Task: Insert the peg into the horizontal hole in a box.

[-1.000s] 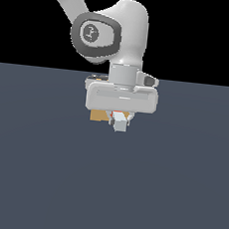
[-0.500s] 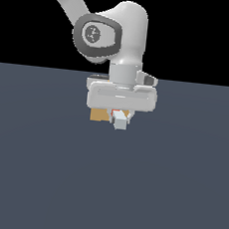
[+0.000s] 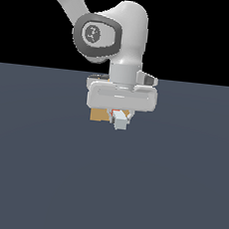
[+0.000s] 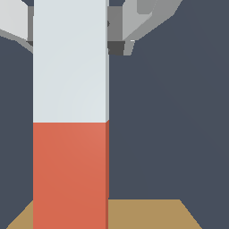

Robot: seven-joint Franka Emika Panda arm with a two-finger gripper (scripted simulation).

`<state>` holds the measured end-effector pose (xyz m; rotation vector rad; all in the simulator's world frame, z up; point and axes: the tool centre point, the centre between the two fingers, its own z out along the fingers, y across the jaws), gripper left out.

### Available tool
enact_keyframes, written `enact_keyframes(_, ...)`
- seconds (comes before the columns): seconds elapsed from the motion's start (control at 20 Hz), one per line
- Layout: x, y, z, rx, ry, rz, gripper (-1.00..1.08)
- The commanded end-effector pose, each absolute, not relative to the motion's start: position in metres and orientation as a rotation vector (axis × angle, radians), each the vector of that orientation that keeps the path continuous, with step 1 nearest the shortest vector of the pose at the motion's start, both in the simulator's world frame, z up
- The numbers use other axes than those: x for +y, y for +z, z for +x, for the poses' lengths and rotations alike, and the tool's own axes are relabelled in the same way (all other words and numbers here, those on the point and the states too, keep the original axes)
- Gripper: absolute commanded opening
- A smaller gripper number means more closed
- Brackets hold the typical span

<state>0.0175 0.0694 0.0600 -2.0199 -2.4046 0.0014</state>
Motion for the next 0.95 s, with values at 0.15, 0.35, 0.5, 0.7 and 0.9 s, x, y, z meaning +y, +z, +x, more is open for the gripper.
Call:
enact_keyframes(0.15,0.08,0.06,0.015,-2.405,0.0,-2.02,-1.0)
enact_keyframes(0.35,0.105,0.061,0.01,-2.406,0.0,-2.02,-1.0)
enact_keyframes(0.5,0.129,0.061,0.006,-2.406,-0.002,-2.02,-1.0)
enact_keyframes(0.7,0.151,0.062,0.002,-2.407,-0.002,-2.02,-1.0)
enact_keyframes(0.9,0.158,0.061,0.001,-2.407,-0.002,-2.02,-1.0)
